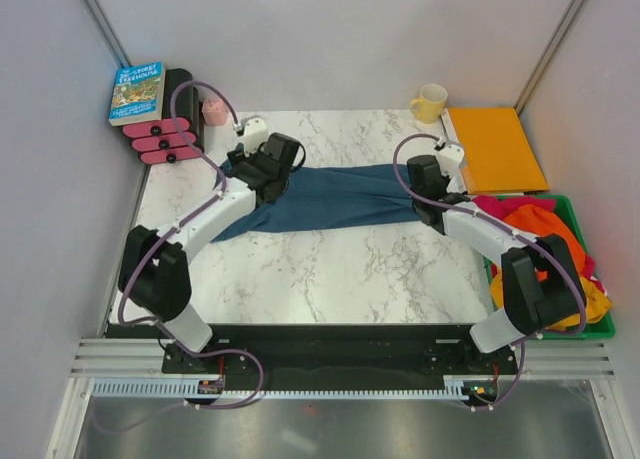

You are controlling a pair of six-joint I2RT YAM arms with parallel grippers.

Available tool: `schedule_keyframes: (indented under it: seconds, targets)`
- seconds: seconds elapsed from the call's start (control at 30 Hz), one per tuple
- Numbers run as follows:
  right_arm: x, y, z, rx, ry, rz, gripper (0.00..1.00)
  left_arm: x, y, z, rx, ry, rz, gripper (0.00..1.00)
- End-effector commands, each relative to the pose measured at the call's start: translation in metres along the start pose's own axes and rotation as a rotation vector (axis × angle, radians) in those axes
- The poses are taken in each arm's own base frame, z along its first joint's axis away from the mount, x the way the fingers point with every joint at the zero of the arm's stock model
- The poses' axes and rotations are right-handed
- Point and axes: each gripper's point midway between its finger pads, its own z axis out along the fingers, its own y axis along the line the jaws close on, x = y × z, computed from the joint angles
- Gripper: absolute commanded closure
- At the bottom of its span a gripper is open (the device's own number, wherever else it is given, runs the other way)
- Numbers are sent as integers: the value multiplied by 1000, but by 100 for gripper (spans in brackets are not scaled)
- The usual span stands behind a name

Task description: Fold and stack the t-shirts

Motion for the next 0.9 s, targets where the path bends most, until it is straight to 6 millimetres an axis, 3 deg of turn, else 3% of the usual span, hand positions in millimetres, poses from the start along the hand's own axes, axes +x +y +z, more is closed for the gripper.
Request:
schedule_keyframes:
  seconds: [0.0,0.1,0.17,0.23,0.47,0.6,0.73,0.87]
  targets:
    - [48,4,-12,-54,123,-34,100,43,8,-15,-3,35,-3,25]
    - [75,2,-7,-42,178,-58,100,73,12,-9,-11,94,-6,36]
    - [87,2,-2,-32,201,-68,100,86,9,-4,-18,125,11,38]
    - [94,4,4,-22,217,-79,100,89,5,-1,-22,131,13,39]
    - [92,15,22,6,219,-96,100,88,-10,14,-44,126,46,37]
    - [115,12,29,20,281,-114,100,111,-11,26,-68,167,89,36]
    - [133,7,27,19,335,-118,100,135,-10,34,-78,233,119,37]
    - [149,-8,16,29,375,-114,100,154,2,27,-92,292,113,39]
